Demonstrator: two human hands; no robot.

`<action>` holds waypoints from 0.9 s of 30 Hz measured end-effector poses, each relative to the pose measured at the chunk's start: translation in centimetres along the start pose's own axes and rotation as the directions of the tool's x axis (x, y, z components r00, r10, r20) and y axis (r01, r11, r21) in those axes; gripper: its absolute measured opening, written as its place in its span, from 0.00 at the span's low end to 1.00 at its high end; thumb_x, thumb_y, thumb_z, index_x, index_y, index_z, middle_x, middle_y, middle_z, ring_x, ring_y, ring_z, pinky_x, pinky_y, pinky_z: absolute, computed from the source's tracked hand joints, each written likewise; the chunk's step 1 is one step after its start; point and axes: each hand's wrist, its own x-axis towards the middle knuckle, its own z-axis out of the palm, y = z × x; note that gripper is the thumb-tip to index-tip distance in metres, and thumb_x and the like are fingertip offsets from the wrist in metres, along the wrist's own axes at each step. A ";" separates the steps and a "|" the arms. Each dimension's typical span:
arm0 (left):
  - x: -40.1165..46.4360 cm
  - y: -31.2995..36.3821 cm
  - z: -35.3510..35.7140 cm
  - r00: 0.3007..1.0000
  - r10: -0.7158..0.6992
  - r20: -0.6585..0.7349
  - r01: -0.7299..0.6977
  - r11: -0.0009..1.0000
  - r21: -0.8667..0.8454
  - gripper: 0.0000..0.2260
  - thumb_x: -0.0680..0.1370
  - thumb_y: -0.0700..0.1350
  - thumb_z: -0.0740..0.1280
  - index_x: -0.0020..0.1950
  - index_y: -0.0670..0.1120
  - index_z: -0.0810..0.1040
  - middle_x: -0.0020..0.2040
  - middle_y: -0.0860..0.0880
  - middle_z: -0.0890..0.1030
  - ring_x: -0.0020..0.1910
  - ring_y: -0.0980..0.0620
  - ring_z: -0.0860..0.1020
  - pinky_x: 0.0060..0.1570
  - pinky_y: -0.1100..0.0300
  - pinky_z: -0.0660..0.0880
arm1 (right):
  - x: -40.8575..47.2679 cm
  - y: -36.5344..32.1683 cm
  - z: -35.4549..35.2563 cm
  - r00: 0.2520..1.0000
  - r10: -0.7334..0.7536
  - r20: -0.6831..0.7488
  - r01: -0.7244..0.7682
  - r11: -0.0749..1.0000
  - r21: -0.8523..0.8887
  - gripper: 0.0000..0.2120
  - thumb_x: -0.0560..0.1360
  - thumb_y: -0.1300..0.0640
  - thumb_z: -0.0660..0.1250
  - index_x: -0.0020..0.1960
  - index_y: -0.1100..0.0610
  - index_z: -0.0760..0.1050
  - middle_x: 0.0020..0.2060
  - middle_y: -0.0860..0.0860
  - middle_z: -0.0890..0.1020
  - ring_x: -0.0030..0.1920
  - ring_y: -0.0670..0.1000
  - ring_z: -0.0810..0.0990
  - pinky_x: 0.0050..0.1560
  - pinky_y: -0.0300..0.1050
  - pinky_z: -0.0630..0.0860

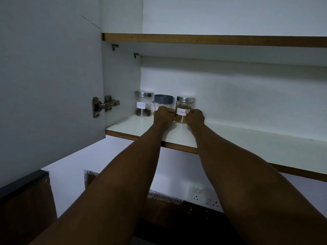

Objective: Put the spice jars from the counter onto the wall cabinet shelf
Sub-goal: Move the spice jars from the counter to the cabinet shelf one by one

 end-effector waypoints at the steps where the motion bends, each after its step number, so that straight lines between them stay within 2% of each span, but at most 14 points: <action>1: 0.0 0.0 0.0 1.000 -0.002 -0.005 0.002 1.000 -0.005 0.12 0.81 0.37 0.68 0.62 0.37 0.84 0.59 0.39 0.86 0.60 0.43 0.85 0.67 0.49 0.79 | 0.0 0.0 0.0 1.000 -0.004 -0.001 0.004 1.000 0.001 0.19 0.83 0.55 0.62 0.68 0.66 0.77 0.65 0.61 0.81 0.66 0.61 0.80 0.68 0.51 0.76; 9: 0.3 -0.1 0.2 0.999 -0.027 -0.021 0.027 1.000 -0.002 0.12 0.82 0.38 0.67 0.62 0.37 0.85 0.59 0.39 0.86 0.60 0.43 0.84 0.67 0.49 0.79 | -0.4 -0.1 -0.2 1.000 -0.005 0.001 0.005 1.000 0.022 0.19 0.83 0.55 0.63 0.68 0.66 0.77 0.65 0.61 0.81 0.65 0.60 0.81 0.66 0.50 0.78; 12: 0.3 -0.1 0.2 0.989 -0.112 -0.094 0.109 0.993 -0.043 0.12 0.81 0.40 0.67 0.59 0.35 0.85 0.57 0.38 0.86 0.59 0.41 0.84 0.65 0.48 0.79 | -0.4 0.1 -0.2 1.000 -0.002 -0.005 0.002 1.000 0.026 0.19 0.83 0.55 0.63 0.68 0.66 0.76 0.65 0.62 0.81 0.66 0.61 0.80 0.68 0.52 0.77; 14: 0.4 0.2 0.0 0.975 -0.171 -0.140 0.165 0.985 -0.055 0.13 0.80 0.42 0.68 0.58 0.34 0.83 0.56 0.37 0.86 0.58 0.40 0.84 0.62 0.50 0.81 | -0.4 0.1 -0.3 1.000 0.015 -0.012 -0.014 0.999 0.048 0.20 0.83 0.55 0.63 0.69 0.67 0.75 0.66 0.62 0.80 0.67 0.61 0.79 0.68 0.50 0.76; 17: 0.4 0.6 -0.6 0.955 -0.262 -0.138 0.250 0.963 -0.097 0.15 0.79 0.44 0.67 0.60 0.36 0.83 0.57 0.38 0.86 0.58 0.39 0.84 0.61 0.47 0.82 | -0.8 -0.3 -0.6 0.998 0.059 -0.020 -0.057 0.994 0.090 0.21 0.82 0.56 0.65 0.70 0.68 0.72 0.67 0.63 0.78 0.68 0.61 0.78 0.65 0.49 0.76; 19: -0.3 0.8 -1.0 0.953 -0.279 -0.118 0.264 0.956 -0.128 0.16 0.79 0.44 0.67 0.61 0.35 0.83 0.57 0.38 0.86 0.58 0.38 0.85 0.61 0.45 0.82 | -1.7 -0.5 -1.0 0.997 0.075 -0.014 -0.073 0.992 0.099 0.24 0.80 0.58 0.66 0.72 0.68 0.69 0.69 0.63 0.76 0.69 0.61 0.77 0.67 0.49 0.76; 21: -1.2 1.3 -1.2 0.966 -0.234 -0.112 0.222 0.969 -0.113 0.15 0.81 0.44 0.68 0.60 0.33 0.82 0.56 0.35 0.86 0.57 0.37 0.85 0.61 0.45 0.82 | -2.8 -0.8 -1.5 0.997 0.076 -0.012 -0.075 0.995 0.069 0.29 0.79 0.58 0.67 0.75 0.69 0.63 0.71 0.63 0.74 0.72 0.61 0.75 0.71 0.49 0.74; 25: -4.0 2.9 -1.9 0.977 -0.195 -0.084 0.198 0.980 0.024 0.15 0.83 0.43 0.65 0.62 0.34 0.81 0.60 0.37 0.84 0.62 0.40 0.82 0.61 0.51 0.78 | -6.1 -1.7 -3.3 0.997 0.068 0.041 -0.066 0.996 -0.051 0.43 0.81 0.52 0.68 0.80 0.74 0.47 0.79 0.66 0.59 0.80 0.62 0.62 0.77 0.47 0.63; 27: -5.9 4.2 -1.9 0.985 -0.159 -0.065 0.164 0.982 0.094 0.15 0.83 0.44 0.63 0.62 0.34 0.80 0.62 0.37 0.83 0.64 0.40 0.80 0.59 0.53 0.76 | -8.1 -1.9 -4.7 0.995 0.023 0.096 -0.009 0.989 -0.145 0.42 0.82 0.51 0.65 0.80 0.75 0.45 0.80 0.69 0.55 0.81 0.63 0.58 0.80 0.49 0.58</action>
